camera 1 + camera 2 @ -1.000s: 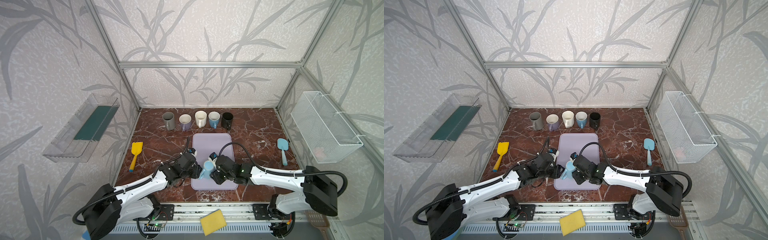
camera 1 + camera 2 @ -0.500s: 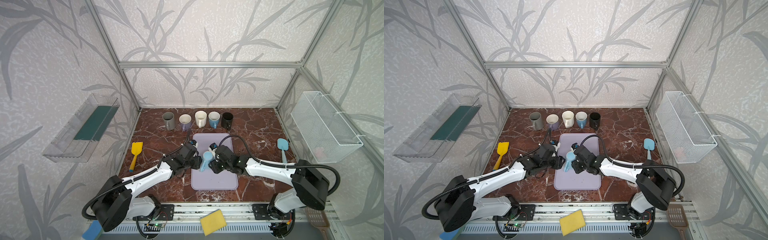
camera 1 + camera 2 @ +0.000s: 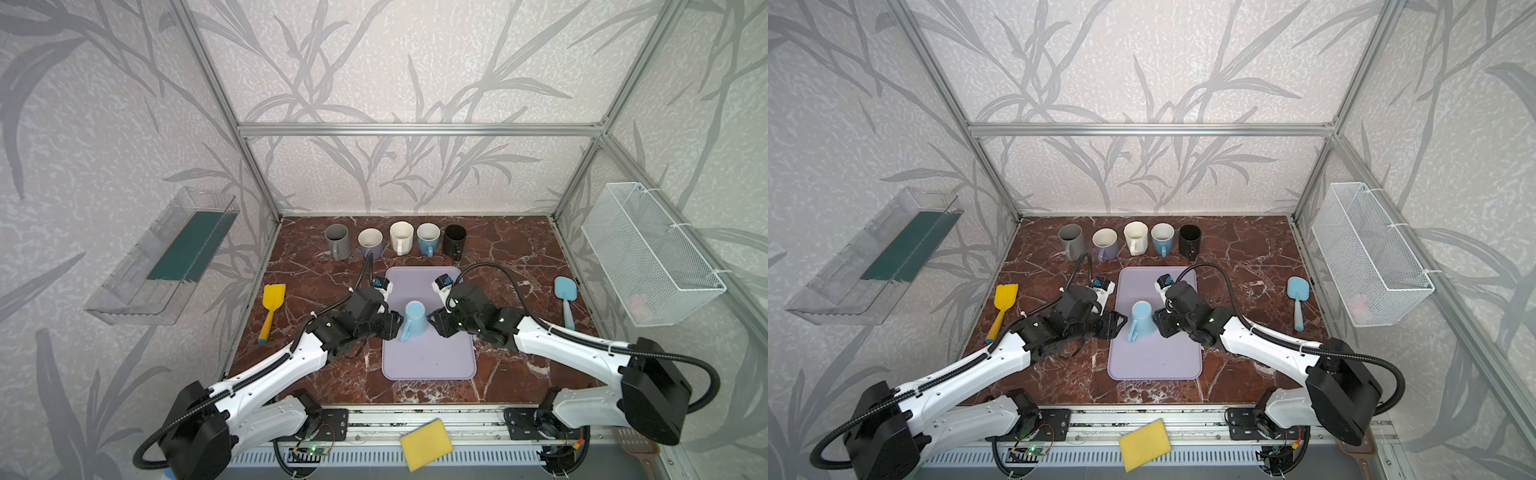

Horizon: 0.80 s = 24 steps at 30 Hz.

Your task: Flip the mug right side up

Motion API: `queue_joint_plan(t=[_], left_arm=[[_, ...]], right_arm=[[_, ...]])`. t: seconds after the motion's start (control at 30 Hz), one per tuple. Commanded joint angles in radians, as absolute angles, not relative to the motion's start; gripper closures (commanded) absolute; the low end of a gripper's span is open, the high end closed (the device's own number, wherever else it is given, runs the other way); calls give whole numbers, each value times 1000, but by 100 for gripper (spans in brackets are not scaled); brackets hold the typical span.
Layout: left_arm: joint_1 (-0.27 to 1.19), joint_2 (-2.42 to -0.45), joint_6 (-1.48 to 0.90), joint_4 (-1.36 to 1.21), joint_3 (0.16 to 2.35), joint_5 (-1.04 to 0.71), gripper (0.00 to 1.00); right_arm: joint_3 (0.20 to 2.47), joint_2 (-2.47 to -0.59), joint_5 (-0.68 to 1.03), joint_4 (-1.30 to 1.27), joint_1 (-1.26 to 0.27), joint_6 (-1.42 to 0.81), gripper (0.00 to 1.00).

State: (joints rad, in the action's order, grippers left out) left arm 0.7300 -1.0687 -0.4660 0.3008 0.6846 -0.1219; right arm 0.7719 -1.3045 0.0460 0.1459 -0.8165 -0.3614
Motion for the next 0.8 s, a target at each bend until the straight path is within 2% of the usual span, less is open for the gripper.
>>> queue_joint_plan(t=[0.0, 0.27, 0.77], left_arm=[[760, -1077, -476, 322, 681, -143, 44], [818, -1158, -459, 375, 724, -56, 44], [869, -1355, -431, 472, 876, 14, 47]], right_arm=[[735, -1258, 43, 198, -806, -356, 53], [679, -1173, 37, 205, -771, -376, 53], [638, -1148, 43, 201, -730, -408, 52]])
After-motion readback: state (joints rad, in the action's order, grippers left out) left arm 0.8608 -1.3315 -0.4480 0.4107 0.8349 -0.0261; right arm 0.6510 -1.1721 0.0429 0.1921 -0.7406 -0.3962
